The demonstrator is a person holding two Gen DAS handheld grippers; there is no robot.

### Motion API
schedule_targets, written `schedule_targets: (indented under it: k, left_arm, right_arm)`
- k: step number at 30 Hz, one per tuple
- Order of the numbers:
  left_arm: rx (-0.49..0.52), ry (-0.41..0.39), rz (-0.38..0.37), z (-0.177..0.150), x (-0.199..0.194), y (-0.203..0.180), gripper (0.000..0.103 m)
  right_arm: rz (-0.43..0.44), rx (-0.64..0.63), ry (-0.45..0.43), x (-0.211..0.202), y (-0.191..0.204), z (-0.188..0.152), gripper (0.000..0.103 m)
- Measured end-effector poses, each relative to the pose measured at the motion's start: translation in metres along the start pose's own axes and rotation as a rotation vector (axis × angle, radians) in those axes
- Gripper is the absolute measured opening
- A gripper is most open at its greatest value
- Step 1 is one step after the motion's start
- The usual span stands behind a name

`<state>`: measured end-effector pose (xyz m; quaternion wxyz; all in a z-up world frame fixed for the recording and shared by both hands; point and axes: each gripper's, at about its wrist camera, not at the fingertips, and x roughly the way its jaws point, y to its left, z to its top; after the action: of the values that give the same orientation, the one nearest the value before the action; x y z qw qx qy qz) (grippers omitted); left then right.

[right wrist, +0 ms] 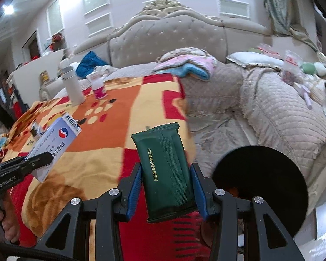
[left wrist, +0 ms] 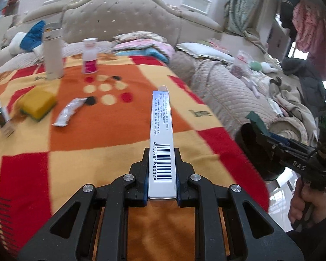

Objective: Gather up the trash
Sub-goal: 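Carry the box and green pouch over the black bin and open both grippers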

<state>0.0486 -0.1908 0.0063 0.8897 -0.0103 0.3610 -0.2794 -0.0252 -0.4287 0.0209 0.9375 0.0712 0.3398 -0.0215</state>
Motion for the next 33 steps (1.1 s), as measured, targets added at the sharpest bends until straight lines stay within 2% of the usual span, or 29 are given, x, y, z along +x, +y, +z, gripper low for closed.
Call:
schedule_targets:
  k: [14,25,33]
  left_arm:
    - [0.128,0.038,-0.137,0.009,0.045,-0.096,0.015]
    - [0.300,0.146,-0.259,0.017,0.092,-0.188,0.015]
    - [0.324,0.171,-0.264,0.023,0.121,-0.207,0.015]
  right_arm:
    - [-0.136,0.158,-0.012,-0.032,-0.084,-0.020,0.042]
    - [-0.232,0.294,0.039,-0.027,-0.129,-0.033,0.042]
    - [-0.264,0.369,0.052,-0.020,-0.144,-0.034,0.042]
